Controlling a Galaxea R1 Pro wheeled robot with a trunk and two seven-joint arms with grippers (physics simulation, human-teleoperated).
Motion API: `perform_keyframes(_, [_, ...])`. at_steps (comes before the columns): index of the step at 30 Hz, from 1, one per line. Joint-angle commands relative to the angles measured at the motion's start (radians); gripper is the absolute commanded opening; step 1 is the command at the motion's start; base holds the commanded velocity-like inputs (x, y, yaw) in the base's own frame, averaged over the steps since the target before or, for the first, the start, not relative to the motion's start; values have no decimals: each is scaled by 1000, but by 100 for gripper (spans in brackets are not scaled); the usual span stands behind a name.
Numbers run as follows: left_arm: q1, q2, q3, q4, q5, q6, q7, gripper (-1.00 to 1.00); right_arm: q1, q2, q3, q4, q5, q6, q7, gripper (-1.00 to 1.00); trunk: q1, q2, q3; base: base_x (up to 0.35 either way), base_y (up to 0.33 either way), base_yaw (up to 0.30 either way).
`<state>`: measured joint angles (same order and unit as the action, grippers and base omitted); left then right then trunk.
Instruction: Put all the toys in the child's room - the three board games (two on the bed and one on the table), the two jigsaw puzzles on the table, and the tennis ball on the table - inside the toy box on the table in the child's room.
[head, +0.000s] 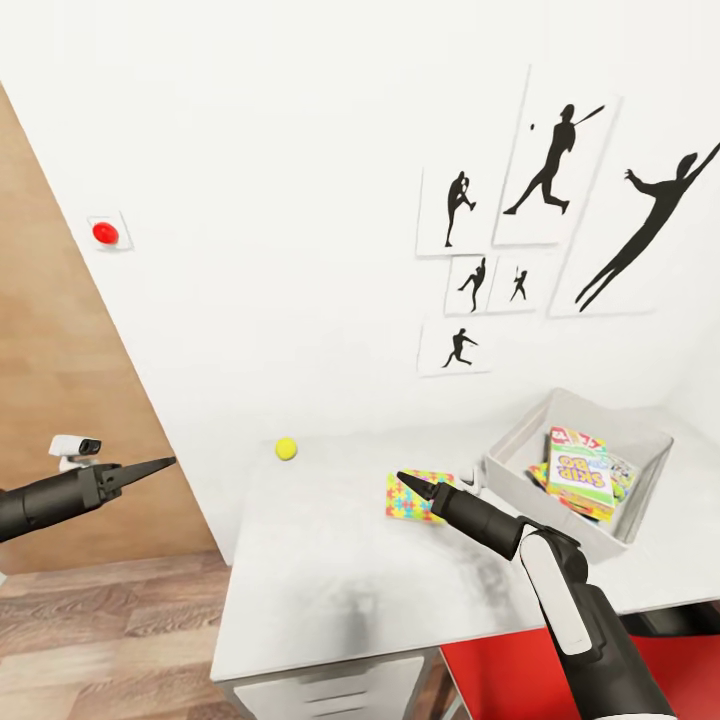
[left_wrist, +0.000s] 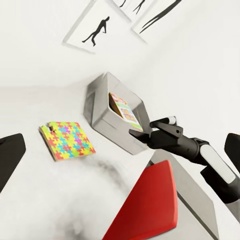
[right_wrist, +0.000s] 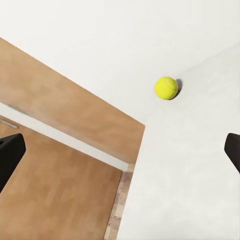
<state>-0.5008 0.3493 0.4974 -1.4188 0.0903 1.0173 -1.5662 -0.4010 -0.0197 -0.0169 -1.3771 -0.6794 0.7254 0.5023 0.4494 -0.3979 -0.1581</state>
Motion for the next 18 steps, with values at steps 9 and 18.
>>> perform_keyframes(9, [-1,0,0,0,-1,11,-5,100,-1,2,3,-3,-1,12,-5,100,1,-2,-2,7,1,0])
perform_keyframes(18, [-1,5,4,0,-1,11,-5,100,-14,15,9,8,-3,21,-160,100,1,-2,-2,0,0,0])
